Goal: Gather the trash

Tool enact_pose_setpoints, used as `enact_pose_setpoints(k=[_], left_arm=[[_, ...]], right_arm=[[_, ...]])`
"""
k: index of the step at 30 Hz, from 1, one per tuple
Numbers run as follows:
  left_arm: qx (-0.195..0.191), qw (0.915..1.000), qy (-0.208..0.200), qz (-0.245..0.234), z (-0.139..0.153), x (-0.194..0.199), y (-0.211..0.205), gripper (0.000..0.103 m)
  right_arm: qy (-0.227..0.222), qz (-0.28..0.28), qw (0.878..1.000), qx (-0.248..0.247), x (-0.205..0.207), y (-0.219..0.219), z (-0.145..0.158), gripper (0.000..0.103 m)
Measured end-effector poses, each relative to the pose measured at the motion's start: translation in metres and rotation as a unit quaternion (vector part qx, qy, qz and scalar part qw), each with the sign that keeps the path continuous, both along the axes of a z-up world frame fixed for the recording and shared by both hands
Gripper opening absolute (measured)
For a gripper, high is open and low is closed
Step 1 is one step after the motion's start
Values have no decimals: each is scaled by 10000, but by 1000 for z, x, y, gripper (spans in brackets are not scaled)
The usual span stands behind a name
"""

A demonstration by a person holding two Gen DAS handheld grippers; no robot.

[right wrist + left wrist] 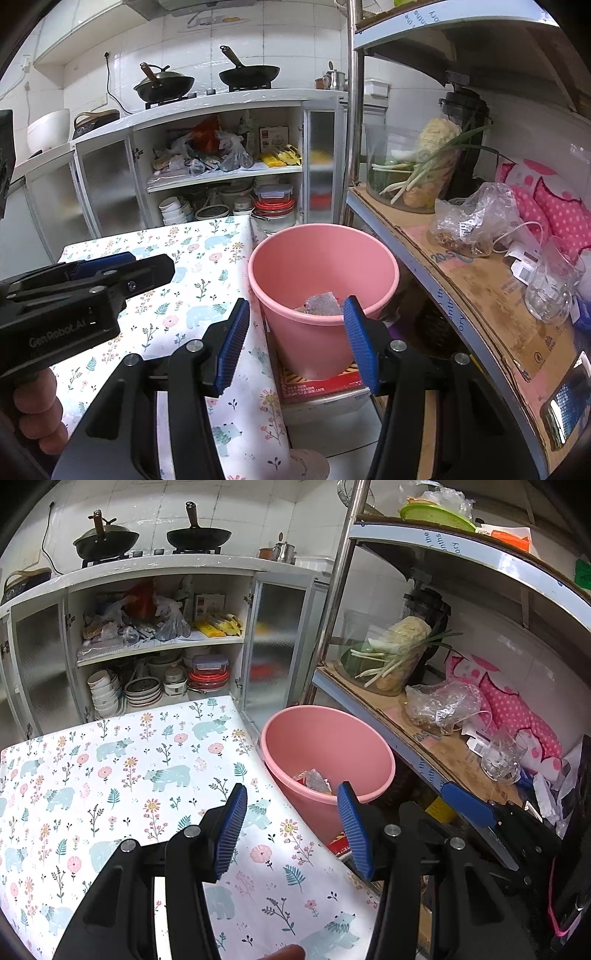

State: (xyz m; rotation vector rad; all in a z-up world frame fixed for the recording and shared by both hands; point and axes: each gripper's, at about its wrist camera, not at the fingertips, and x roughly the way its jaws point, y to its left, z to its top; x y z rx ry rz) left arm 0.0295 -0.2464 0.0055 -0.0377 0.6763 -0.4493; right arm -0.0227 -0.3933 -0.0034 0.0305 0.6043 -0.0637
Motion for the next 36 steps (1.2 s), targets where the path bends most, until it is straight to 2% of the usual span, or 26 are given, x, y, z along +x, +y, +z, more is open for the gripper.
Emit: enact_pose_setpoints(k=[36], left_arm=[[148, 9996, -159, -177, 3, -13, -9, 50]], right_arm=[[39, -110, 9998, 131, -8, -9, -3, 54]])
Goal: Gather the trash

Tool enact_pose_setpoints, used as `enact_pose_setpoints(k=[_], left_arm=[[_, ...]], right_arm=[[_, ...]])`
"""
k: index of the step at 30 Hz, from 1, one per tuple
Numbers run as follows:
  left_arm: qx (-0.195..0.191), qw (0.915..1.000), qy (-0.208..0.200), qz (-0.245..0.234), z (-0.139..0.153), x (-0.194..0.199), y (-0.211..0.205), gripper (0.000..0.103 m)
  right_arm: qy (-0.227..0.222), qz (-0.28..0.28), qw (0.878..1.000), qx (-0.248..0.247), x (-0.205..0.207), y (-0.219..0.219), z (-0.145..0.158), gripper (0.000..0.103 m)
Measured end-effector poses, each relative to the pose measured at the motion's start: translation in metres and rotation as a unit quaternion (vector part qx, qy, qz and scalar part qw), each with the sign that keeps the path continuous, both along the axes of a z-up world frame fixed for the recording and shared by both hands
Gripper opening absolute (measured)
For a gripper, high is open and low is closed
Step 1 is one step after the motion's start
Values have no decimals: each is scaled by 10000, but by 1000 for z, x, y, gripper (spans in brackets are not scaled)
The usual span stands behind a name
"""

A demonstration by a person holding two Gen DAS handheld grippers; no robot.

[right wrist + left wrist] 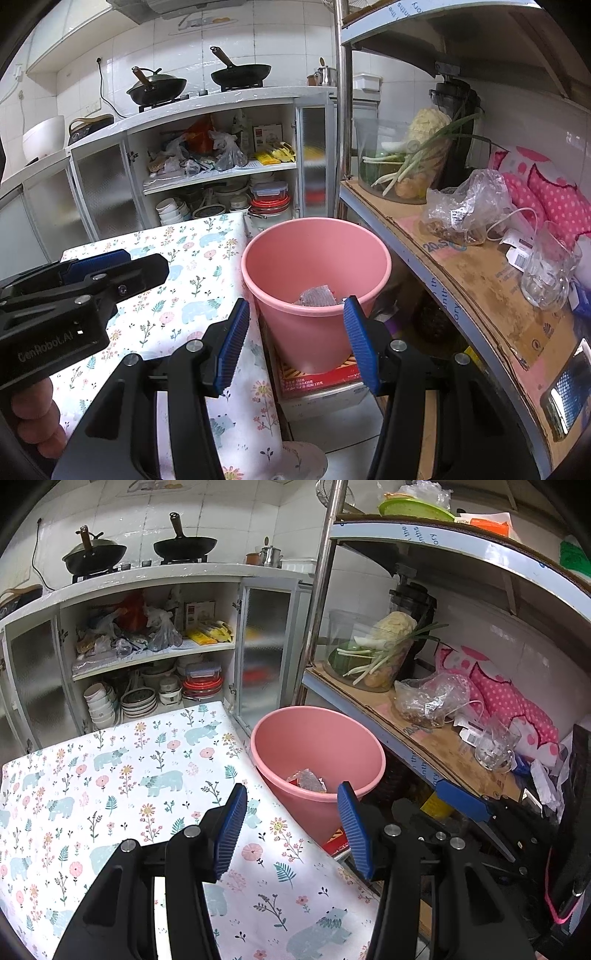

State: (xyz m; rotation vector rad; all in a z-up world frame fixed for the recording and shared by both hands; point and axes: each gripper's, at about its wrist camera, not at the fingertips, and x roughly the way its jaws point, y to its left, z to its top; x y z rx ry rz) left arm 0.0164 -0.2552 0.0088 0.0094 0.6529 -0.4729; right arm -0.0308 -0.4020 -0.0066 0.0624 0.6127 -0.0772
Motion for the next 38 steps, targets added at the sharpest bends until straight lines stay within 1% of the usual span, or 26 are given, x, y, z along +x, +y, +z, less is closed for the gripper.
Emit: enact_pose_setpoints(k=[13, 38], left_arm=[[27, 10000, -37, -14, 0, -3, 0, 50], [11, 10000, 39, -64, -2, -7, -2, 50]], right_arm=[[6, -5, 10000, -2, 0, -1, 0, 54], [20, 1, 10000, -10, -3, 0, -2, 54]])
